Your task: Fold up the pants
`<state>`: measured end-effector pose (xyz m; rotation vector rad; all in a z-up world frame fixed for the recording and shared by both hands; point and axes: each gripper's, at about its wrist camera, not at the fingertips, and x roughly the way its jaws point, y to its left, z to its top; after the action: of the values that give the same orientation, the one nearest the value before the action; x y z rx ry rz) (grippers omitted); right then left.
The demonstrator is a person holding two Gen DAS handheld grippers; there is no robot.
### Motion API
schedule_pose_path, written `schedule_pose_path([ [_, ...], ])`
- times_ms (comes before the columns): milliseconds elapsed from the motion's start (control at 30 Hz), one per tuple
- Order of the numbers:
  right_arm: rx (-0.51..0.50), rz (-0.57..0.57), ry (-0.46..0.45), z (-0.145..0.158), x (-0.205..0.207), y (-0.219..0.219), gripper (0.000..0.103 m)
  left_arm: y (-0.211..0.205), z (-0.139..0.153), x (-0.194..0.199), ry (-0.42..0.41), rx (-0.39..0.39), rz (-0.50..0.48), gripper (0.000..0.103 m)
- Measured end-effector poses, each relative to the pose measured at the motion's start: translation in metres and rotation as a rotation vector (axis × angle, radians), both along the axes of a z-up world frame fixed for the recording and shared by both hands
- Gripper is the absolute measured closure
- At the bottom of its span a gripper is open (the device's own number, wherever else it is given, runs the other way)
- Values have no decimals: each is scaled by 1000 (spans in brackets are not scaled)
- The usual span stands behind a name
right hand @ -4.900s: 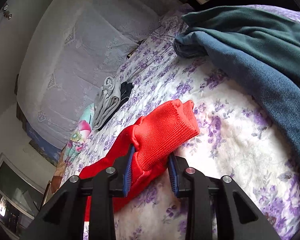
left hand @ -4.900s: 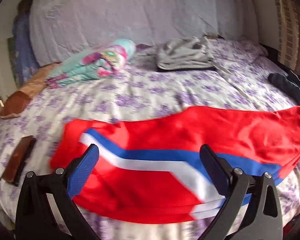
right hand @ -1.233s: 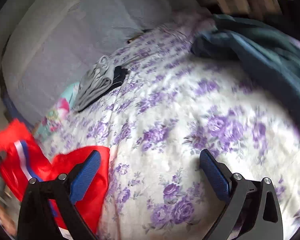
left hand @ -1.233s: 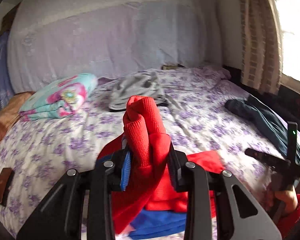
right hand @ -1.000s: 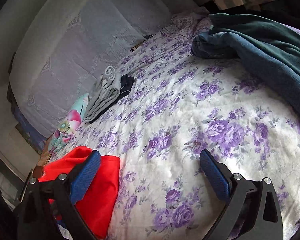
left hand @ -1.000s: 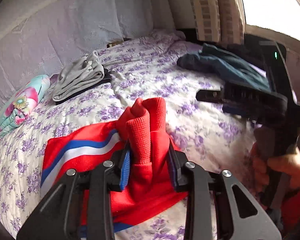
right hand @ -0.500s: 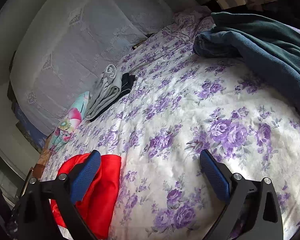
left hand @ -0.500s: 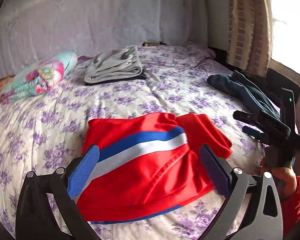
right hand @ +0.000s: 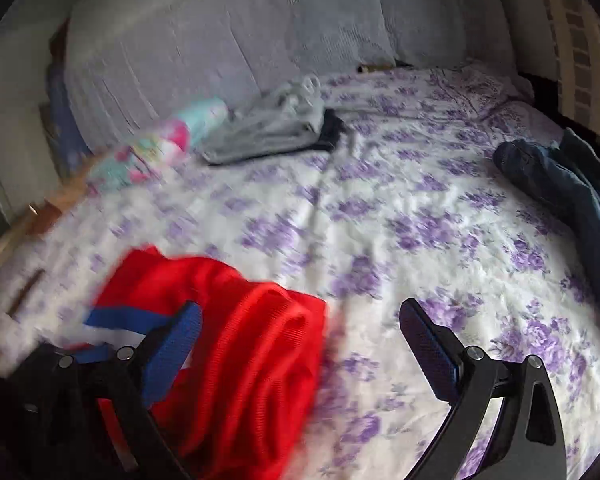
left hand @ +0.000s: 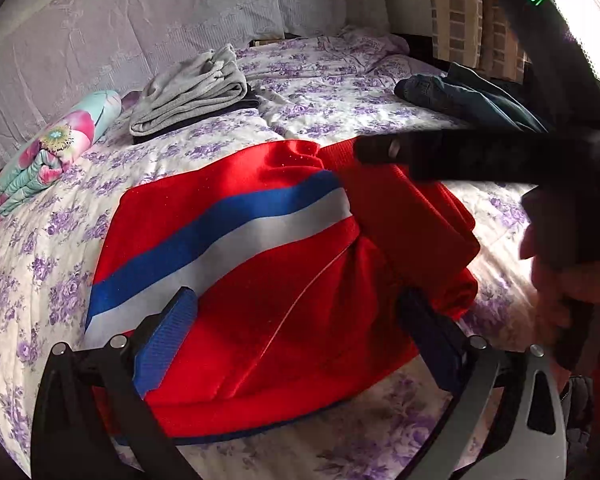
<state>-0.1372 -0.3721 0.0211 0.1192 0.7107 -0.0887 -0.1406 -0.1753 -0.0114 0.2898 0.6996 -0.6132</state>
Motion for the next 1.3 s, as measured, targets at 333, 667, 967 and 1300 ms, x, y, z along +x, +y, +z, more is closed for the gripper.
schedule_pose_path([
  [333, 195, -47, -110, 5, -42, -36, 4, 52, 19, -4, 23, -174, 21, 5],
  [667, 44, -52, 119, -27, -57, -33, 4, 109, -15, 59, 289, -248, 199, 4],
  [967, -20, 15, -119, 31, -83, -1, 4, 137, 1, 46, 232, -307, 221, 4],
  [1300, 270, 146, 93, -12, -54, -5, 4, 141, -11, 65, 343, -291, 188, 5],
])
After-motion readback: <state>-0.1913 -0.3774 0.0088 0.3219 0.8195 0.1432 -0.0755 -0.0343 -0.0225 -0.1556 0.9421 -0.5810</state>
